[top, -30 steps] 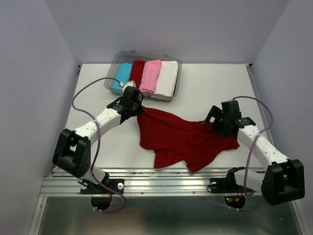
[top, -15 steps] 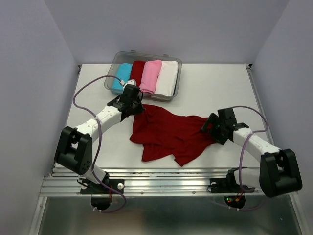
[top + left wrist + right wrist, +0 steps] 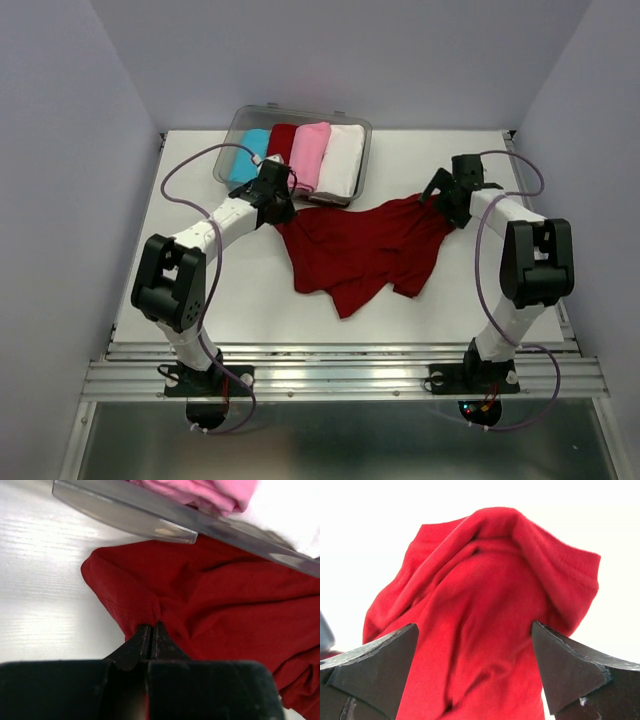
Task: Roll the t-shirts
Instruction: Move the T-shirt to the center of the board, then pick up the T-shirt from the center of the board.
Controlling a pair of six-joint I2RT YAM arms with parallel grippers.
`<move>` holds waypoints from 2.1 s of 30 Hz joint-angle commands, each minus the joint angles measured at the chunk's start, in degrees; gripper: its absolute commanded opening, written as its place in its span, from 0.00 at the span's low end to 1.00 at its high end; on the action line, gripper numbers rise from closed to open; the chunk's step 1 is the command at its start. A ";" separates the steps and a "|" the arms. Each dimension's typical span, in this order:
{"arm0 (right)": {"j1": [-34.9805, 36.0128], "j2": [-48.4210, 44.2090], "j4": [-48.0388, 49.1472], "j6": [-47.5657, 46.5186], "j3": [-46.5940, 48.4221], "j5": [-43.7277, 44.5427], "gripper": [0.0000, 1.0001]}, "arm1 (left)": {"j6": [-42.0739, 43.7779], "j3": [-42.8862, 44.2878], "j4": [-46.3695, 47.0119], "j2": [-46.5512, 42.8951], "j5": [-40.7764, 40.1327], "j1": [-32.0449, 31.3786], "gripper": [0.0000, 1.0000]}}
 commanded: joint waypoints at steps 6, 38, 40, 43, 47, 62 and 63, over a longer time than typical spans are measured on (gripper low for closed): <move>0.18 -18.17 -3.78 -2.88 -8.37 -6.87 1.00 | 3.43 7.96 -6.59 -1.16 -1.98 0.58 0.61; 7.38 -36.41 11.41 11.80 -42.58 -21.83 0.56 | -13.97 -16.92 6.59 0.31 5.23 -32.03 0.68; 8.09 -33.60 12.65 12.15 -42.32 -21.83 0.37 | -14.06 -15.87 4.84 2.07 4.61 -32.03 0.53; 8.09 -31.74 10.99 11.89 -39.34 -20.17 0.02 | -12.84 -11.75 1.42 4.54 -0.92 -31.59 0.18; 8.09 -33.76 3.96 9.08 -30.39 -11.13 0.01 | -8.88 -3.93 -6.23 1.65 -6.19 -27.73 0.00; 5.01 -31.91 -16.87 -7.01 25.88 5.06 0.01 | 9.32 26.76 -19.07 -17.77 -4.02 -4.88 0.00; 5.01 -33.48 -17.40 -7.53 26.41 6.20 0.01 | 9.41 26.24 -18.55 -19.79 -2.10 -3.30 0.00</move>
